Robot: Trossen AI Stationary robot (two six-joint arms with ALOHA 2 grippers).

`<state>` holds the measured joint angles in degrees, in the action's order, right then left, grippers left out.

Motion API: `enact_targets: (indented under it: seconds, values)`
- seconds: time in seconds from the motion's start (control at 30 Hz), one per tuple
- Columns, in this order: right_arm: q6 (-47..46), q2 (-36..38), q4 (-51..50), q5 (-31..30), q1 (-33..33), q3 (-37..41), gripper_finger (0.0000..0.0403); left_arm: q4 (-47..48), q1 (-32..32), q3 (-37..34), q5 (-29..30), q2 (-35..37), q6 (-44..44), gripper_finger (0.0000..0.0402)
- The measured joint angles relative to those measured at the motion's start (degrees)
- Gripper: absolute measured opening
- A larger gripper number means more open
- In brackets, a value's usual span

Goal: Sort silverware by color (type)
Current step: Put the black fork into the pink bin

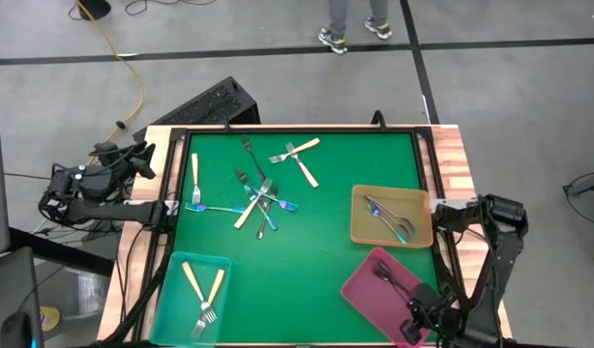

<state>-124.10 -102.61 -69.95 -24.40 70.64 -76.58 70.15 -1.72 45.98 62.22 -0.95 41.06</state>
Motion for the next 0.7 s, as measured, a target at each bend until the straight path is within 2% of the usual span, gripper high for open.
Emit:
enact_targets:
  seconds: [0.2, 0.43, 0.7]
  values:
    - [4.3, 0.0, 1.6, -4.9, -0.2, 0.0, 0.0026, 0.0, 0.0, 0.0, 0.0, 0.0, 0.0, 0.0158]
    - [5.0, 0.0, 2.5, -5.3, -0.1, 0.0, 0.0026, 0.0, 0.0, 0.0, 0.0, 0.0, 0.0, 0.0158]
    - [10.6, 0.0, 5.3, -5.3, -0.8, 0.0, 0.0025, 0.0, 0.0, 0.0, 0.0, 0.0, 0.0, 0.0158]
